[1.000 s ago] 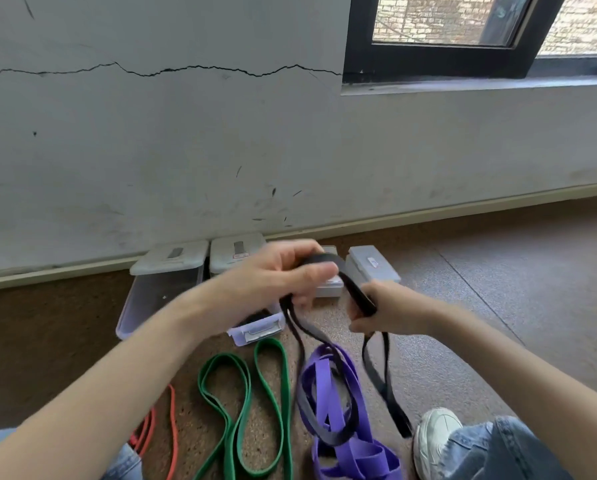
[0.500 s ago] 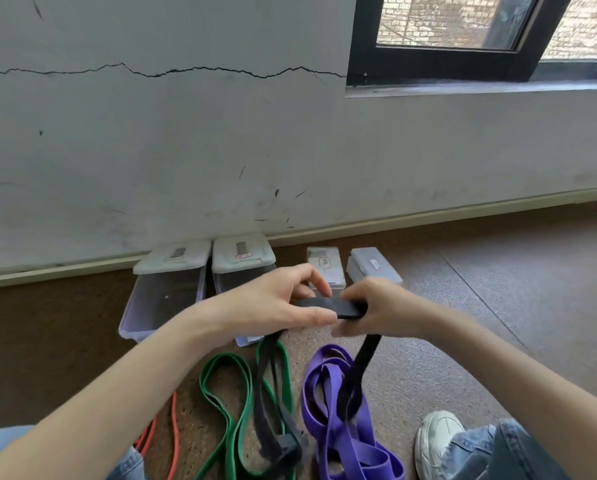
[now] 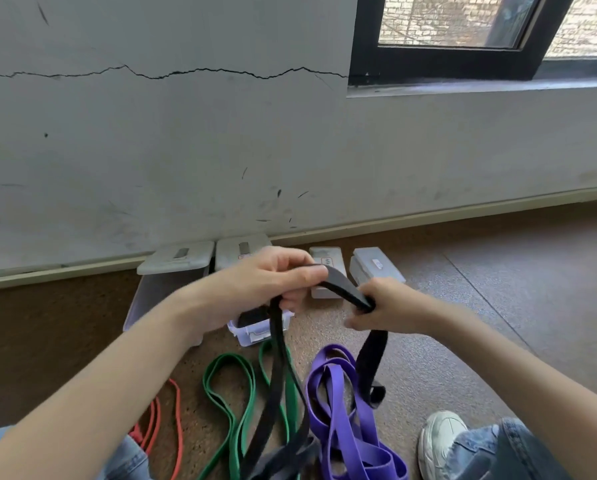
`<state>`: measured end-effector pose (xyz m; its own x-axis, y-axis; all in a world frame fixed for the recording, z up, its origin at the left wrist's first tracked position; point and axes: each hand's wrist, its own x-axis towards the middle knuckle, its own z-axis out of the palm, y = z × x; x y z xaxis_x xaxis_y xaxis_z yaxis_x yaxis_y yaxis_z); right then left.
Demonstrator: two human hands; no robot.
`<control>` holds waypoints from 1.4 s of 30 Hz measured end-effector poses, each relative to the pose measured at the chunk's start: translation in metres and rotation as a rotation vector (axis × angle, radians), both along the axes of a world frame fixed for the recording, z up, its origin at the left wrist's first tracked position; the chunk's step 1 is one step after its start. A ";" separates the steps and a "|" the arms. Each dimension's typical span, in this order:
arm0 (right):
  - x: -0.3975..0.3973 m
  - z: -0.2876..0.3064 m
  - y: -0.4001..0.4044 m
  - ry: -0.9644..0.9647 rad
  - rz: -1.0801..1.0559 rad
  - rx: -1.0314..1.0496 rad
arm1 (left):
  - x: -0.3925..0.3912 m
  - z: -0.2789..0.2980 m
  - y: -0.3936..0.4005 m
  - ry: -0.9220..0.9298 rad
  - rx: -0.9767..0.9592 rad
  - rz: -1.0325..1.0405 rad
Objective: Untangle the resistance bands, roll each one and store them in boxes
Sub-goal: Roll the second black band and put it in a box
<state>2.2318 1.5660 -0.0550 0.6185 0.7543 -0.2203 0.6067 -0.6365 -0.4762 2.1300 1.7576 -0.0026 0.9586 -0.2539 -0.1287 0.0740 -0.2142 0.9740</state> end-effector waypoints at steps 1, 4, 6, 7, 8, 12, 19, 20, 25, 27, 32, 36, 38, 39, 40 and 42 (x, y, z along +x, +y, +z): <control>0.002 -0.002 -0.005 0.011 -0.044 -0.063 | -0.001 0.003 0.008 0.025 -0.022 -0.025; 0.002 0.000 -0.007 -0.012 -0.074 0.007 | -0.003 0.002 0.020 0.125 0.234 -0.145; -0.003 0.005 0.003 -0.046 -0.008 0.162 | -0.002 -0.008 0.011 0.180 0.249 -0.187; -0.006 0.008 0.009 -0.099 0.045 0.195 | -0.002 -0.013 0.002 0.196 0.217 -0.182; -0.009 0.009 0.014 -0.149 0.087 0.196 | -0.003 -0.018 -0.008 0.188 0.194 -0.177; -0.005 0.003 0.005 -0.128 0.078 0.008 | -0.004 -0.013 -0.008 0.067 0.022 -0.098; -0.001 0.010 -0.008 -0.154 -0.002 0.053 | -0.008 -0.014 0.017 0.272 0.046 -0.311; -0.004 0.013 -0.003 -0.203 0.034 0.088 | -0.009 -0.020 0.011 0.300 0.020 -0.289; -0.009 0.012 0.004 -0.245 0.119 0.080 | -0.004 -0.039 -0.017 0.156 -0.115 -0.028; -0.003 0.013 -0.005 -0.188 0.072 -0.014 | -0.002 -0.031 -0.004 0.114 -0.150 -0.025; -0.003 0.022 -0.013 -0.346 -0.041 -0.147 | -0.003 -0.025 0.020 0.209 -0.022 -0.121; -0.017 0.024 0.007 -0.392 0.067 -0.039 | -0.001 -0.039 -0.008 0.145 -0.028 -0.051; -0.015 0.028 0.005 -0.199 0.053 0.104 | 0.000 -0.038 -0.007 0.072 -0.067 -0.012; -0.013 0.032 0.002 -0.026 0.002 0.239 | 0.000 -0.036 -0.002 0.058 -0.104 0.018; -0.011 0.037 -0.002 0.170 -0.058 0.418 | 0.000 -0.034 0.004 0.051 -0.145 0.042; -0.008 0.044 -0.010 0.521 -0.140 0.806 | 0.001 -0.032 0.009 0.033 -0.206 0.049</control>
